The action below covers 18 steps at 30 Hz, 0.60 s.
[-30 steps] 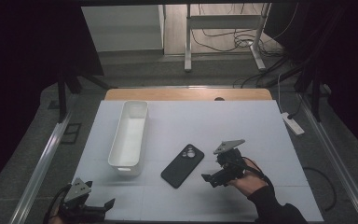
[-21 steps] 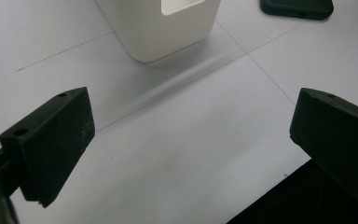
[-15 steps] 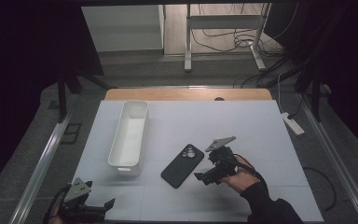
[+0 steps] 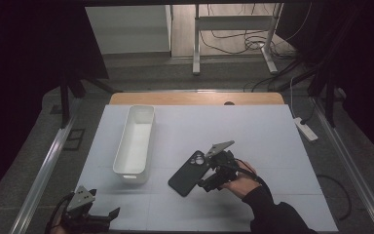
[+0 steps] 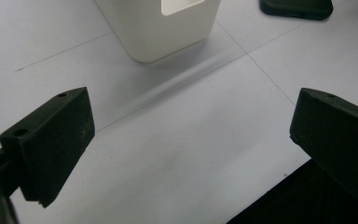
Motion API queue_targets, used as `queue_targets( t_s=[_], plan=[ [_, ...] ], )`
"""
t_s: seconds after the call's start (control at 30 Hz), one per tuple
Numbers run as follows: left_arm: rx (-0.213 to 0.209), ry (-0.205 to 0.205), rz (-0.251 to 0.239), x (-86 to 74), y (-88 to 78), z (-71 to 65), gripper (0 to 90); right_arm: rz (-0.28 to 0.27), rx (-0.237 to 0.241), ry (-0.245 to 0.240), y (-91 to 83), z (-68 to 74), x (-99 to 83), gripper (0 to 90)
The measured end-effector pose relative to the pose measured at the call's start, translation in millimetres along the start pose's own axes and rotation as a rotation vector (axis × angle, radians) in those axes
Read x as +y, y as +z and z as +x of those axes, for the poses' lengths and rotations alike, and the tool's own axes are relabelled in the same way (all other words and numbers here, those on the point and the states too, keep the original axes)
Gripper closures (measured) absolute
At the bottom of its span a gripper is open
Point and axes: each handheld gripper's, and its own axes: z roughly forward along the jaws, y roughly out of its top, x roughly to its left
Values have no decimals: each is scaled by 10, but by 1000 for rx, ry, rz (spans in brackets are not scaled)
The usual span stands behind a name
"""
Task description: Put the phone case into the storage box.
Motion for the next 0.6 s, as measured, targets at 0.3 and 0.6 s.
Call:
queue_targets(
  t_s=[0.3,0.6],
  plan=[
    [0,0,-2,-1,-2,3,7,8,5,-27,121,52,114,0],
    [0,-3,-5,-5,-6,7,6,30,6,-50,276,115,251,0]
  ],
)
